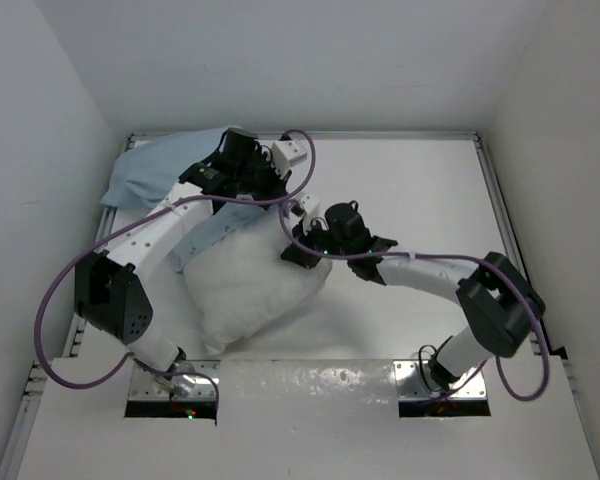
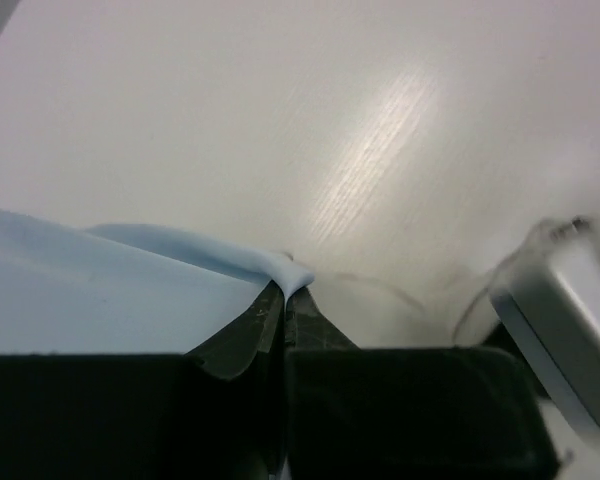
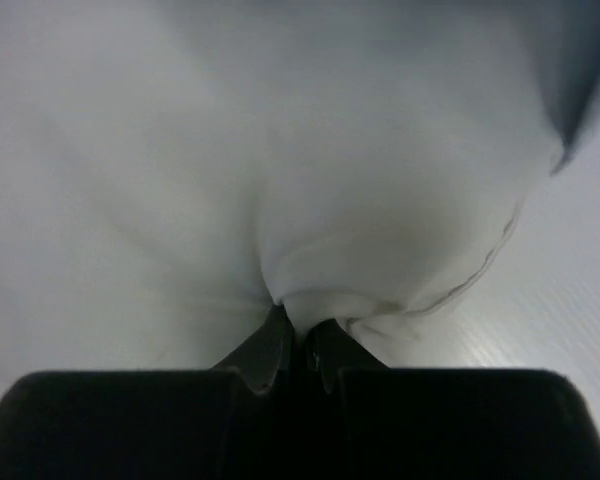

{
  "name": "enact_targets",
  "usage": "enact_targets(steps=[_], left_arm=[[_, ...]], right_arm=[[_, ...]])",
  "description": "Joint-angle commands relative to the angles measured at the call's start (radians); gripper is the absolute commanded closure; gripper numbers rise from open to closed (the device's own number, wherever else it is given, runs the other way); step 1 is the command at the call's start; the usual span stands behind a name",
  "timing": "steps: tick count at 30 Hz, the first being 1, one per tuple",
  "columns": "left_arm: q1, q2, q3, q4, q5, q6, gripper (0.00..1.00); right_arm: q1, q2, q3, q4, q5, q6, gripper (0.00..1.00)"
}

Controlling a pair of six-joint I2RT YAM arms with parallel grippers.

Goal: Put the pillow into the pillowcase

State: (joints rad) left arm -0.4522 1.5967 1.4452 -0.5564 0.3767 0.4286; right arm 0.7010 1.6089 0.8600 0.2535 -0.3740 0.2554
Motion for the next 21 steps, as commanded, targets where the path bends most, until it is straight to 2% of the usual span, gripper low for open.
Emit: enact_targets(steps=[1, 2, 5, 6, 7, 9, 10, 13, 17, 19, 21], left_arm=[[-0.072, -0.064, 0.0, 0.018, 0.157, -0.007, 1.0], [-0.097, -0.076, -0.011, -0.034, 0.195, 0.033, 1.0], [-0.146, -0.138, -0.071, -0.051, 0.202, 0.082, 1.0], [-0.166, -0.152, -0.107, -0.059, 0.218, 0.134, 1.0], [-0.166, -0.174, -0.118, -0.086, 0.275, 0.184, 1.0], [-0.166, -0.184, -0.103, -0.14, 0.313, 0.226, 1.0], [-0.167, -0.187, -0.091, -0.193, 0.323, 0.245, 1.0], [-0.167, -0.202, -0.075, -0.246, 0.298, 0.301, 1.0], [-0.166, -0.21, -0.077, -0.258, 0.338, 0.306, 1.0], [-0.166, -0.207, -0.08, -0.254, 0.349, 0.306, 1.0], [-0.166, -0.21, -0.089, -0.241, 0.306, 0.303, 0.99]], right_arm=[[0.077, -0.136, -0.071, 0.376, 0.164, 0.118, 1.0], [0.077, -0.142, -0.105, 0.491, 0.196, 0.131, 1.0], [0.077, -0.13, -0.128, 0.639, 0.315, 0.165, 1.0], [0.077, -0.124, -0.142, 0.694, 0.381, 0.2, 1.0], [0.078, -0.116, -0.183, 0.824, 0.442, 0.22, 1.0], [0.078, -0.113, -0.234, 0.953, 0.568, 0.261, 1.0], [0.078, -0.115, -0.266, 1.019, 0.704, 0.268, 1.0], [0.077, -0.112, -0.283, 1.04, 0.91, 0.271, 1.0], [0.081, -0.055, -0.289, 1.101, 1.059, 0.326, 1.0], [0.083, 0.02, -0.273, 1.095, 1.093, 0.373, 1.0], [0.084, 0.048, -0.256, 1.08, 1.054, 0.37, 1.0]])
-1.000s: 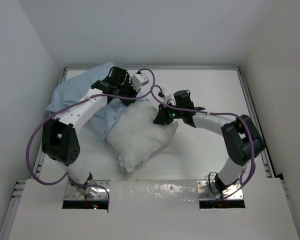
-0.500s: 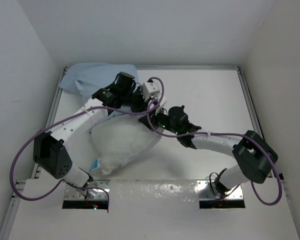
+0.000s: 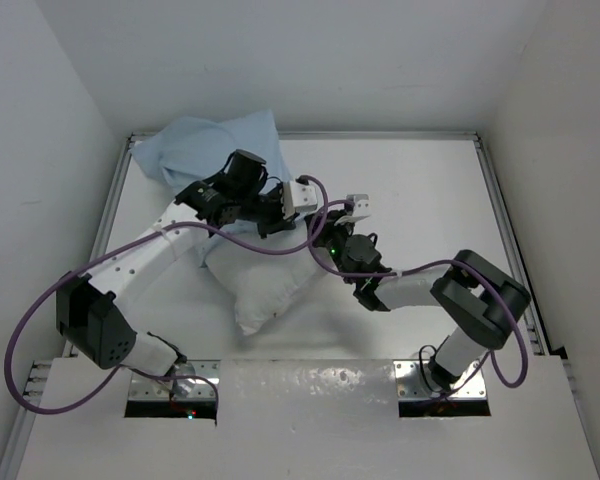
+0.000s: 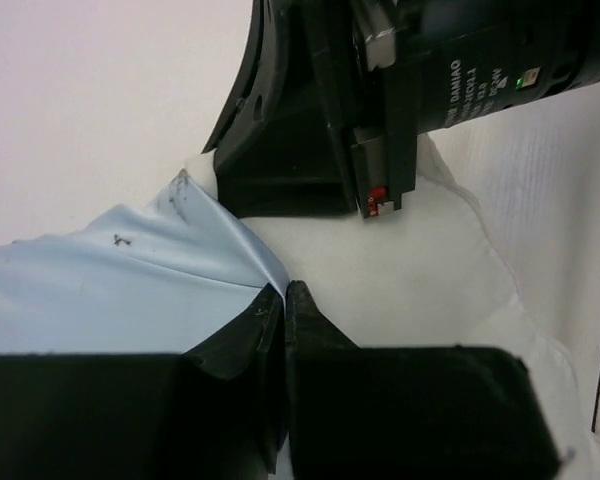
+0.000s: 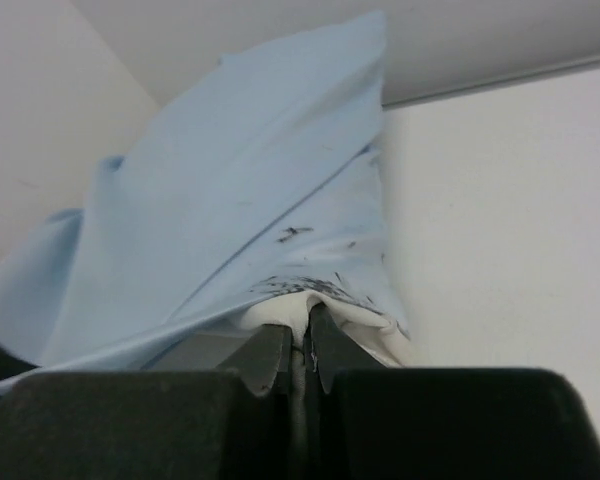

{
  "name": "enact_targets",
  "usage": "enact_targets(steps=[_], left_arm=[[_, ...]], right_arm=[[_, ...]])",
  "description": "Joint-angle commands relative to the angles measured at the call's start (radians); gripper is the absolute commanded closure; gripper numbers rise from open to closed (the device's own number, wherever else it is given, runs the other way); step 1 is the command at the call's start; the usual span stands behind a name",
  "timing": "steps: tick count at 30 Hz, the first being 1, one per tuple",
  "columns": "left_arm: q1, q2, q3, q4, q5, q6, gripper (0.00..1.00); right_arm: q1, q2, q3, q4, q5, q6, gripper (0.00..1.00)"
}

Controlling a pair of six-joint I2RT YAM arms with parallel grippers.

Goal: Put the pillow into the pillowcase

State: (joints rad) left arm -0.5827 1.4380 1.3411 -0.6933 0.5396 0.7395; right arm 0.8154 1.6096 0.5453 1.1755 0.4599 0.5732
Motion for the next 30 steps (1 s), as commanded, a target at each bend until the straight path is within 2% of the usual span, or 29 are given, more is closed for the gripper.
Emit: enact_targets(steps=[1, 2, 3, 4, 5, 6, 7, 8, 9, 11, 12, 14, 15, 18, 19, 21, 24, 27, 29, 30], left_arm=[[-0.034, -0.057, -0.009, -0.077, 0.064, -0.017, 0.96], [-0.034, -0.063, -0.028, -0.062, 0.015, -0.025, 0.91], [-0.028, -0.071, -0.048, -0.033, -0.025, -0.031, 0.75], [-0.004, -0.089, -0.083, -0.028, -0.088, -0.032, 0.64], [0.01, -0.103, -0.098, -0.026, -0.12, -0.041, 0.51], [0.027, -0.116, -0.114, -0.019, -0.15, -0.054, 0.34], [0.068, -0.151, -0.143, -0.015, -0.192, -0.077, 0.24], [0.087, -0.166, -0.151, -0.021, -0.214, -0.084, 0.17], [0.104, -0.195, -0.154, -0.037, -0.236, -0.097, 0.15], [0.138, -0.221, -0.148, -0.054, -0.323, -0.14, 0.14], [0.145, -0.247, -0.142, -0.072, -0.351, -0.15, 0.14], [0.162, -0.272, -0.117, -0.1, -0.435, -0.187, 0.13], [0.172, -0.296, -0.114, -0.106, -0.495, -0.212, 0.11], [0.182, -0.339, -0.16, -0.106, -0.614, -0.233, 0.14], [0.184, -0.347, -0.187, -0.101, -0.633, -0.232, 0.16], [0.187, -0.366, -0.284, -0.066, -0.653, -0.233, 0.18], [0.19, -0.373, -0.391, 0.033, -0.688, -0.246, 0.18], [0.202, -0.37, -0.456, 0.15, -0.757, -0.25, 0.2], [0.218, -0.36, -0.482, 0.218, -0.794, -0.25, 0.26], [0.222, -0.357, -0.488, 0.235, -0.809, -0.25, 0.34]], right_arm=[[-0.027, 0.055, 0.073, 0.115, 0.198, 0.053, 1.0], [-0.024, 0.056, 0.074, 0.089, 0.182, 0.054, 0.96], [-0.024, 0.049, 0.062, 0.041, 0.137, 0.059, 0.84], [-0.024, 0.041, 0.052, 0.027, 0.106, 0.045, 0.45], [-0.024, 0.024, 0.036, 0.009, 0.082, 0.025, 0.32], [-0.024, 0.0, 0.018, -0.026, 0.056, -0.002, 0.25], [-0.024, -0.07, -0.005, -0.139, 0.062, -0.018, 0.15], [-0.024, -0.112, -0.005, -0.218, 0.075, -0.048, 0.12], [-0.024, -0.153, 0.007, -0.388, 0.097, -0.076, 0.11], [-0.025, -0.259, 0.033, -0.549, 0.106, -0.146, 0.04], [-0.024, -0.29, 0.068, -0.708, 0.108, -0.163, 0.03], [-0.024, -0.373, 0.093, -0.833, 0.021, -0.241, 0.02], [-0.024, -0.396, 0.105, -0.928, -0.122, -0.281, 0.01], [-0.01, -0.453, 0.111, -1.069, -0.338, -0.447, 0.01], [0.001, -0.456, 0.113, -1.095, -0.428, -0.542, 0.01], [0.077, -0.442, 0.134, -1.157, -0.435, -0.651, 0.01], [0.206, -0.38, 0.173, -1.169, -0.362, -0.913, 0.01], [0.326, -0.301, 0.188, -1.124, -0.279, -1.065, 0.01], [0.41, -0.252, 0.183, -1.068, -0.187, -1.197, 0.01], [0.433, -0.237, 0.177, -1.044, -0.163, -1.26, 0.01]])
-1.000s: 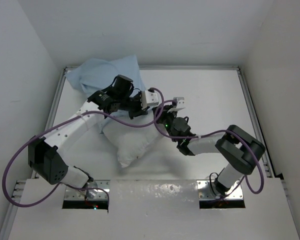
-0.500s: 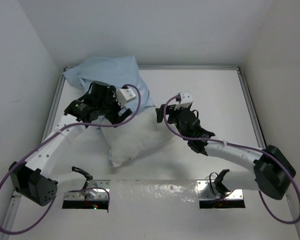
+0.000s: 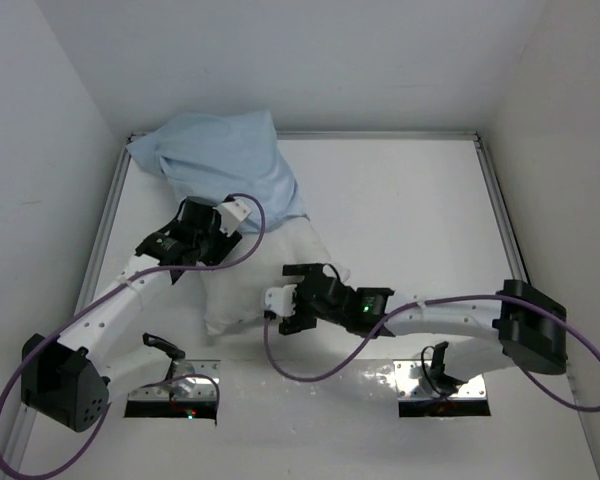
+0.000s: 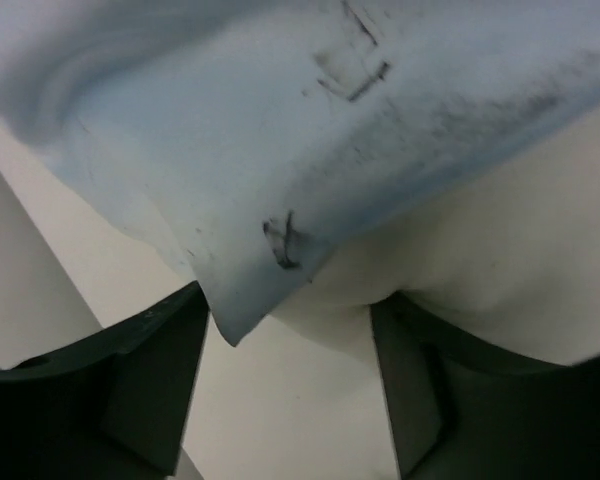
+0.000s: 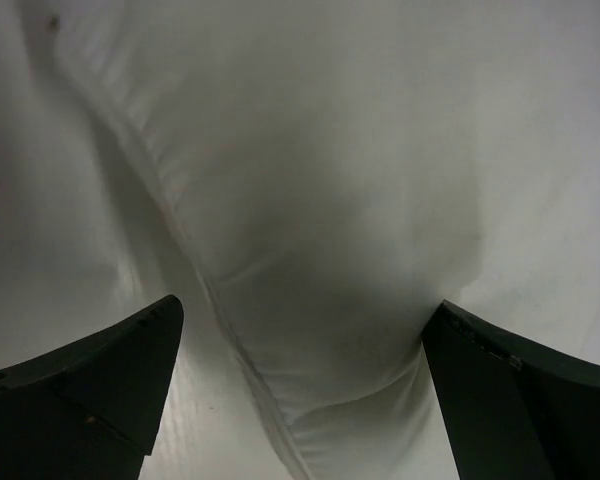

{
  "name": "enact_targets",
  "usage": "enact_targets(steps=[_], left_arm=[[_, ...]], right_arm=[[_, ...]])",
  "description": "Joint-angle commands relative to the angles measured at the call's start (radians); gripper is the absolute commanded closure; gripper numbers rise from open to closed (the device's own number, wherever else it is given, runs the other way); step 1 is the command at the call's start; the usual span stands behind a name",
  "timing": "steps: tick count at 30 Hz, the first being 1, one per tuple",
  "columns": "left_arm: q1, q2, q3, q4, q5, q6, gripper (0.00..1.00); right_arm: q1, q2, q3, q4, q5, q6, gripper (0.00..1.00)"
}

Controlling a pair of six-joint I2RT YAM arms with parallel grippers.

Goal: Put the pillow into the pillowcase

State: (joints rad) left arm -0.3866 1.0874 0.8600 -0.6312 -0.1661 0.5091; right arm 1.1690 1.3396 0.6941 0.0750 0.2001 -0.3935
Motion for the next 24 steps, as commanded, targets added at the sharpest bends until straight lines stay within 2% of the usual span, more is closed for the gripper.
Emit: enact_targets(steps=[1, 2, 3, 5, 6, 8, 9, 10, 13, 14, 16, 17, 18, 19, 20, 21, 23, 24], left_arm=[[0.028, 0.0, -0.016, 0.218, -0.119, -0.021, 0.4], [0.029, 0.002, -0.025, 0.241, -0.154, -0.023, 0.47], [0.031, 0.002, -0.045, 0.26, -0.167, -0.023, 0.59], [0.032, 0.002, -0.056, 0.286, -0.168, -0.026, 0.66], [0.031, 0.0, -0.059, 0.281, -0.158, -0.027, 0.66], [0.031, -0.014, -0.056, 0.248, -0.127, -0.024, 0.61], [0.031, -0.02, -0.056, 0.237, -0.118, -0.021, 0.5], [0.031, -0.03, -0.05, 0.213, -0.116, -0.02, 0.44], [0.031, -0.038, -0.023, 0.171, -0.156, -0.015, 0.34], [0.031, -0.038, -0.012, 0.16, -0.188, -0.017, 0.33], [0.031, -0.043, 0.014, 0.119, -0.214, -0.015, 0.33], [0.032, -0.044, 0.04, 0.102, -0.226, -0.015, 0.33], [0.034, -0.044, 0.05, 0.09, -0.228, -0.017, 0.33], [0.035, -0.044, 0.059, 0.07, -0.23, -0.02, 0.34], [0.04, -0.043, 0.065, 0.062, -0.24, -0.033, 0.34], [0.049, -0.044, 0.07, 0.048, -0.246, -0.049, 0.36], [0.067, -0.049, 0.085, 0.03, -0.236, -0.067, 0.42], [0.077, -0.05, 0.097, 0.015, -0.221, -0.072, 0.5]], right_arm=[[0.096, 0.05, 0.024, 0.078, 0.119, -0.317, 0.01], [0.107, 0.07, 0.024, 0.119, 0.16, -0.332, 0.01], [0.119, 0.111, 0.027, 0.135, 0.18, -0.353, 0.01], [0.127, 0.151, 0.031, 0.196, 0.25, -0.378, 0.01], [0.13, 0.185, 0.03, 0.221, 0.269, -0.398, 0.01], [0.149, 0.208, 0.015, 0.325, 0.298, -0.452, 0.01], [0.153, 0.222, 0.013, 0.347, 0.3, -0.475, 0.01], [0.158, 0.23, 0.012, 0.367, 0.294, -0.482, 0.01], [0.173, 0.242, 0.025, 0.452, 0.314, -0.481, 0.01], [0.173, 0.23, 0.03, 0.451, 0.315, -0.461, 0.01], [0.163, 0.144, 0.045, 0.389, 0.271, -0.347, 0.01], [0.132, 0.104, 0.059, 0.338, 0.233, -0.293, 0.01], [0.106, 0.061, 0.071, 0.295, 0.187, -0.162, 0.02], [0.077, 0.02, 0.099, 0.214, 0.097, -0.092, 0.03], [0.011, -0.058, 0.108, 0.171, 0.049, -0.038, 0.05], [-0.053, -0.136, 0.11, 0.126, -0.037, 0.044, 0.1], [-0.098, -0.212, 0.094, 0.118, -0.086, 0.106, 0.19], [-0.11, -0.244, 0.091, 0.112, -0.093, 0.145, 0.23]])
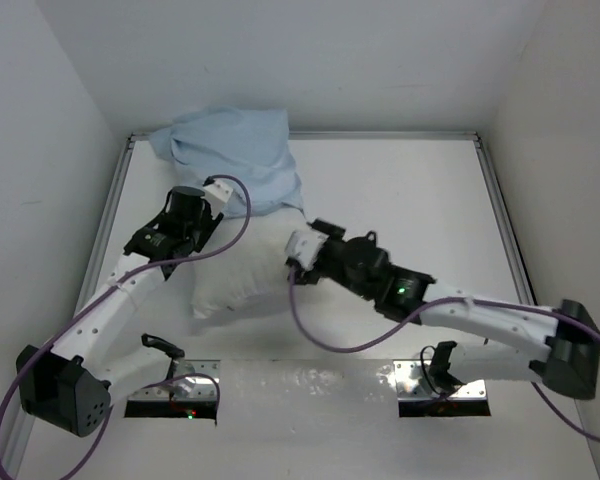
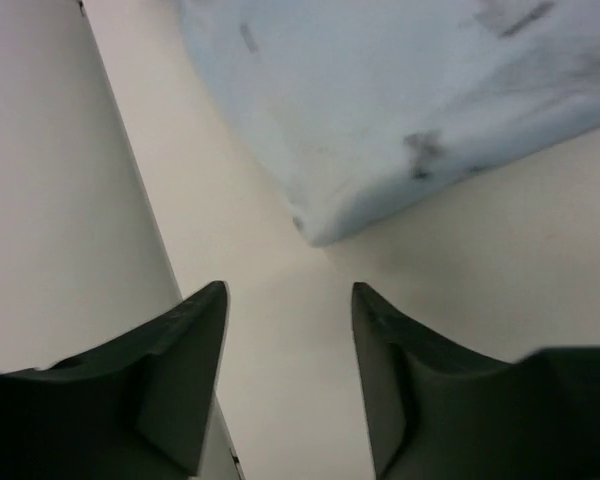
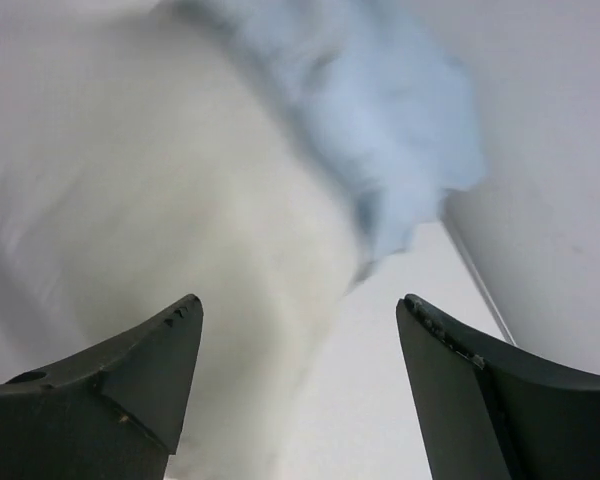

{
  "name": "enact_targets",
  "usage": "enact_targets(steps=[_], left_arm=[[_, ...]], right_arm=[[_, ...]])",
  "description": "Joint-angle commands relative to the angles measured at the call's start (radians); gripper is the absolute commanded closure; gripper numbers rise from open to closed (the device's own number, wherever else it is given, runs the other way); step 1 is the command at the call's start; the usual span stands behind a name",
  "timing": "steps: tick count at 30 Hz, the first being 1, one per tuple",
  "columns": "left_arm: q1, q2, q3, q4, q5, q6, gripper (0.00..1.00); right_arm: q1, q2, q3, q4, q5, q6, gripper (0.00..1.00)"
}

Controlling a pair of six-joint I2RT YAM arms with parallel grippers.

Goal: Put the pillow into the pillowcase

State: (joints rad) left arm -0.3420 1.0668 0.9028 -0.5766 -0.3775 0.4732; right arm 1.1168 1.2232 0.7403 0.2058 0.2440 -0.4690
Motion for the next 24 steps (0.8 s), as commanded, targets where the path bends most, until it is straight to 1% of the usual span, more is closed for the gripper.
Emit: enact_targets(steps=[1, 2, 4, 5, 6, 7, 8, 11, 12, 14, 16, 18, 20, 21, 24], left_arm=[[0.056, -0.034, 0.068, -0.072, 0.011, -0.042, 0.52], [0.066, -0.036, 0.086, -0.086, 0.049, -0.048, 0.54], [0.087, -0.033, 0.084, -0.082, 0.069, -0.047, 0.55], [0.112, -0.03, 0.062, -0.071, 0.074, -0.042, 0.55], [0.126, -0.027, 0.051, -0.059, 0.078, -0.038, 0.54], [0.152, -0.019, 0.044, -0.04, 0.097, -0.033, 0.53], [0.164, -0.016, 0.025, -0.031, 0.109, -0.028, 0.47], [0.187, -0.004, -0.045, 0.041, 0.166, 0.01, 0.42], [0.187, 0.01, -0.067, 0.091, 0.169, 0.015, 0.42], [0.187, 0.037, -0.131, 0.174, 0.195, 0.034, 0.39], [0.187, 0.058, -0.16, 0.239, 0.187, 0.041, 0.38], [0.187, 0.093, -0.179, 0.317, 0.175, 0.05, 0.38], [0.19, 0.116, -0.205, 0.365, 0.157, 0.064, 0.38], [0.192, 0.133, -0.214, 0.414, 0.154, 0.065, 0.39], [0.195, 0.165, -0.24, 0.49, 0.15, 0.053, 0.41]], right_arm=[[-0.072, -0.152, 0.047, -0.035, -0.099, 0.237, 0.23], [-0.077, -0.172, 0.057, -0.054, -0.065, 0.251, 0.23], [-0.106, -0.159, 0.091, -0.112, -0.013, 0.285, 0.25], [-0.164, -0.134, 0.097, -0.126, -0.044, 0.3, 0.25], [-0.199, -0.12, 0.1, -0.128, -0.076, 0.35, 0.24], [-0.268, -0.108, 0.102, -0.115, -0.106, 0.389, 0.23], [-0.297, -0.075, 0.106, -0.109, -0.162, 0.415, 0.23], [-0.385, -0.001, 0.096, -0.022, -0.178, 0.446, 0.21], [-0.414, 0.066, 0.103, 0.022, -0.196, 0.46, 0.22], [-0.517, 0.167, 0.126, 0.081, -0.27, 0.527, 0.26], [-0.532, 0.226, 0.136, 0.13, -0.305, 0.527, 0.29], [-0.532, 0.275, 0.157, 0.185, -0.362, 0.501, 0.29], [-0.532, 0.343, 0.177, 0.202, -0.405, 0.501, 0.27], [-0.532, 0.361, 0.177, 0.252, -0.428, 0.501, 0.27], [-0.532, 0.42, 0.157, 0.343, -0.523, 0.5, 0.26]])
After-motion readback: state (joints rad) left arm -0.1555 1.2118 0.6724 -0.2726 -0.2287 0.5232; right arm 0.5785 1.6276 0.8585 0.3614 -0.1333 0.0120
